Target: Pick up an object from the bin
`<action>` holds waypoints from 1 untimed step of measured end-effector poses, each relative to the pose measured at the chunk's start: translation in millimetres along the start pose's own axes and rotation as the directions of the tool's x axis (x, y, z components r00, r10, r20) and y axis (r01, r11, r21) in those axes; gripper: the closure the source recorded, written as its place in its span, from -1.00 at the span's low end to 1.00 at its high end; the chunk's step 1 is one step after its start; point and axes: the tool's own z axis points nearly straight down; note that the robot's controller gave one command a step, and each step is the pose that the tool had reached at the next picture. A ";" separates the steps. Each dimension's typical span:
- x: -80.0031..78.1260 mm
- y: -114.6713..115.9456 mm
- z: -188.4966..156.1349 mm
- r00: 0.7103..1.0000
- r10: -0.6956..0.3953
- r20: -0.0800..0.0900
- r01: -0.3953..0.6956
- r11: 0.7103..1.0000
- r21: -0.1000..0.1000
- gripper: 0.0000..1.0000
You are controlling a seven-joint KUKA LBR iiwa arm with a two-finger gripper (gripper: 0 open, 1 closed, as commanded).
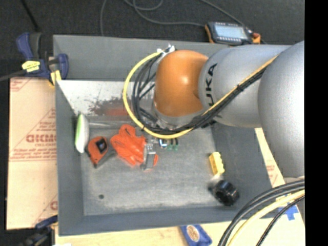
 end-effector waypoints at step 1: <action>-1.6 -0.6 -4.8 1.000 0.003 0.007 -0.003 1.000 -0.001 -1.00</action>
Offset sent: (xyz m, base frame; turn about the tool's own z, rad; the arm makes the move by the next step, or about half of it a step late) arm 0.0133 0.0208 -0.0271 0.1453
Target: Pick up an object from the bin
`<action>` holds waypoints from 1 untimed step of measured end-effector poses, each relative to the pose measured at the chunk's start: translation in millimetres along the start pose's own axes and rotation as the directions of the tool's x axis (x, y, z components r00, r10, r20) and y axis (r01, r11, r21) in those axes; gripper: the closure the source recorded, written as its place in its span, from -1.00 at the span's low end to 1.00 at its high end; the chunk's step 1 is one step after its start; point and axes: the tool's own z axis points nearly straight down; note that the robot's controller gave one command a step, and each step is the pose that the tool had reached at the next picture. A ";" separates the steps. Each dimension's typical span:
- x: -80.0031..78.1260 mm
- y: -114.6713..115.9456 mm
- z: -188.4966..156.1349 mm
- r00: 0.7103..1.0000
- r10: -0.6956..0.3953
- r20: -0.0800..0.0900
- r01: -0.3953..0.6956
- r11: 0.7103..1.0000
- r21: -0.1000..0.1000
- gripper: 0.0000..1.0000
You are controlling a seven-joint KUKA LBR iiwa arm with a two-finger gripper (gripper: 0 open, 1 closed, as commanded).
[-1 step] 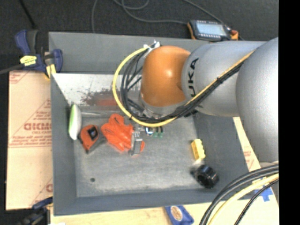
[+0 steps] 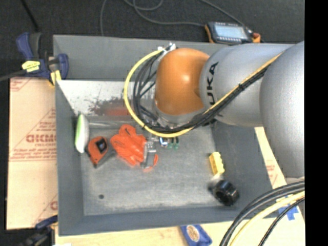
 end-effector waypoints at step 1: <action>-9.1 12.1 18.3 0.996 0.092 0.003 -0.092 0.996 0.000 -1.00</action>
Offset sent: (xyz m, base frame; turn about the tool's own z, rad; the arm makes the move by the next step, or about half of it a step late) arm 0.0062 0.0254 -0.0303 0.1834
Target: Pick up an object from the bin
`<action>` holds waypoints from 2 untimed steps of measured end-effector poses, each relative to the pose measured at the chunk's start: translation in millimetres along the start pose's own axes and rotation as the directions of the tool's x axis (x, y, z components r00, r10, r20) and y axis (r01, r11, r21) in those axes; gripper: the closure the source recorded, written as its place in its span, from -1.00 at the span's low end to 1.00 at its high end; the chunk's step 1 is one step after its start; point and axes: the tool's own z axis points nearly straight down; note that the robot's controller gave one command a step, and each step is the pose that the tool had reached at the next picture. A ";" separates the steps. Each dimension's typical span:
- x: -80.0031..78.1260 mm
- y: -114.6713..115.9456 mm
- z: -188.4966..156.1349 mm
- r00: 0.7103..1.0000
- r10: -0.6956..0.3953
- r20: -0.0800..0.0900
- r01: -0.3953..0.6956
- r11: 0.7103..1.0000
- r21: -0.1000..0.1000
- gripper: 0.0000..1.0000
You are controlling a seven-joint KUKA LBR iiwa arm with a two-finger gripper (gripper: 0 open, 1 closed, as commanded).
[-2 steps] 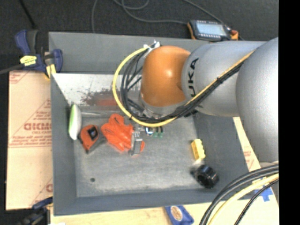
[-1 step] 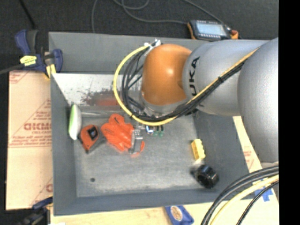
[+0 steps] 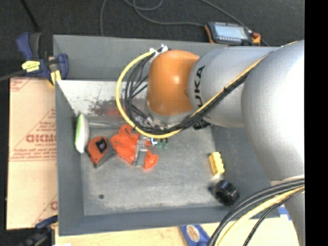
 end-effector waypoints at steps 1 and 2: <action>3.7 13.1 11.8 0.996 0.089 -0.007 -0.089 0.996 0.001 -1.00; -16.5 -1.4 5.6 0.987 0.163 -0.002 -0.163 0.987 0.000 -1.00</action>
Offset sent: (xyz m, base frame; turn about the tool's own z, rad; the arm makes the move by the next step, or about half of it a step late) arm 0.0182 -0.0055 -0.0056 0.1809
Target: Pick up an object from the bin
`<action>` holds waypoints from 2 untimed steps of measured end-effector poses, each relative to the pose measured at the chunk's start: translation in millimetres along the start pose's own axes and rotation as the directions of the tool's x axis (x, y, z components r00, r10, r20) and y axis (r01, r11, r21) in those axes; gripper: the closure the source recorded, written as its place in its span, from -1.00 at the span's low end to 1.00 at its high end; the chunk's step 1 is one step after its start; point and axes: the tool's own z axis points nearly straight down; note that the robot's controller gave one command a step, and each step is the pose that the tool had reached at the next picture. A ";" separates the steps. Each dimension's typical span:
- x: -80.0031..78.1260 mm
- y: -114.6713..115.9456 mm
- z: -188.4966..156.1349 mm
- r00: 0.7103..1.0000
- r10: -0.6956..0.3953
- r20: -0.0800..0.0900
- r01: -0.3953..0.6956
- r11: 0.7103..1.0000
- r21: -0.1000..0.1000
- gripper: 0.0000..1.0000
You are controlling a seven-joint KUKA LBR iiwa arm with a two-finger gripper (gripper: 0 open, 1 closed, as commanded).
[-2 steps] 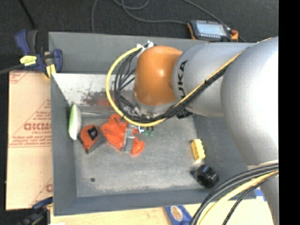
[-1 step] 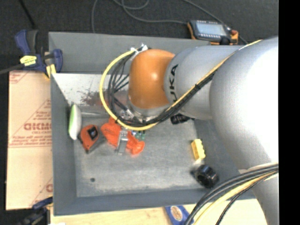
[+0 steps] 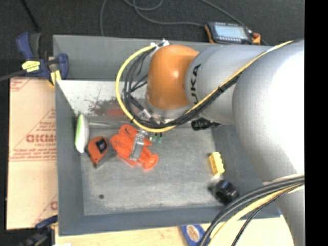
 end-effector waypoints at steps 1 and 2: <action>-0.9 -7.5 54.5 0.998 0.065 0.001 -0.065 0.998 -0.001 -1.00; -8.9 -4.7 69.5 0.991 0.129 0.026 -0.129 0.992 -0.014 1.00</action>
Offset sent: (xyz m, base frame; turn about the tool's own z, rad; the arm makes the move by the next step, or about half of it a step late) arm -0.0047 -0.0031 -0.0609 0.2335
